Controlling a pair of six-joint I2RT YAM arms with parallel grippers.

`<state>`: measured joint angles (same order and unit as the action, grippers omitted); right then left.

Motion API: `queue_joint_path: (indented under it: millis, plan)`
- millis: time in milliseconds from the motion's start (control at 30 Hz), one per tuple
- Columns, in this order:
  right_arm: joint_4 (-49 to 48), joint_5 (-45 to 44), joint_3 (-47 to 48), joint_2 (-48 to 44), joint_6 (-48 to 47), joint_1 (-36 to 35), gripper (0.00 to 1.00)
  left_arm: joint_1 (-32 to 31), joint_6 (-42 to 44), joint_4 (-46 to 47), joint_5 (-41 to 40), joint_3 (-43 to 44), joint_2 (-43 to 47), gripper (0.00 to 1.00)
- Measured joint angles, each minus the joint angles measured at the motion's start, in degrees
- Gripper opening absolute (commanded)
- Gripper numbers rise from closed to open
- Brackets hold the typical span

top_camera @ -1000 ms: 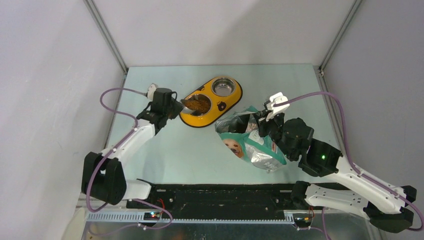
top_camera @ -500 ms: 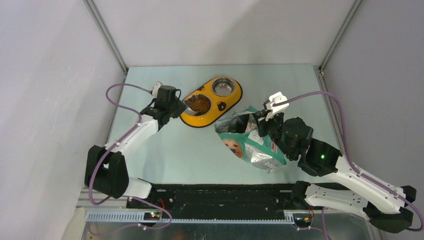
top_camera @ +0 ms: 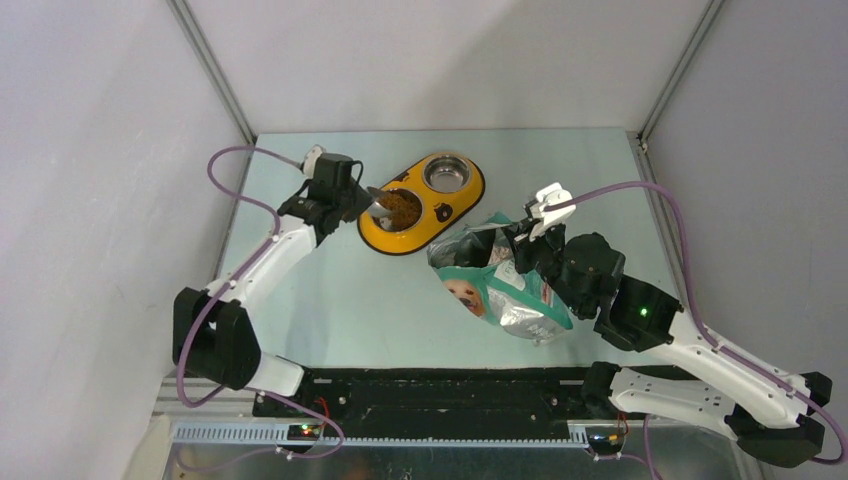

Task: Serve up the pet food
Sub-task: Pour the pet food into the pet food bowl.

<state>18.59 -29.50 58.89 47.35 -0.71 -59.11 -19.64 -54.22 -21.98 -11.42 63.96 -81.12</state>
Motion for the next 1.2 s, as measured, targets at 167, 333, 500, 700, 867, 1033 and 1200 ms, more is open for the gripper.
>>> queue_joint_path:
  millis: [167, 333, 500, 700, 867, 1033, 1200]
  plan:
    - [0.0, 1.6, 0.0, 0.1, 1.0, 1.0, 0.0, -0.5, 1.3, -3.9, -1.0, 4.7, -2.0, 0.0]
    - [0.0, 3.1, 0.0, 0.1, 1.6, 1.7, 0.0, -0.6, 2.0, -7.3, -1.3, 5.8, -3.1, 0.0]
    - [0.0, 4.0, 0.0, 0.1, 2.3, 2.0, 0.0, -0.7, 2.7, -9.9, -1.5, 5.8, -3.6, 0.0]
    - [0.1, 4.4, 0.0, 0.1, 2.3, 2.1, 0.0, -0.9, 3.6, -10.9, -2.6, 6.4, -3.6, 0.0]
    - [0.1, 4.8, 0.0, 0.1, 2.3, 2.2, 0.0, -1.1, 5.1, -12.5, -3.5, 8.7, -3.6, 0.0]
    - [0.0, 5.0, 0.0, 0.3, 2.5, 2.2, 0.0, -2.2, 6.6, -14.1, -4.3, 11.9, -3.6, 0.0]
    - [0.0, 5.2, 0.0, 0.6, 2.6, 2.2, 0.0, -3.1, 7.0, -17.1, -4.7, 14.3, -3.5, 0.0]
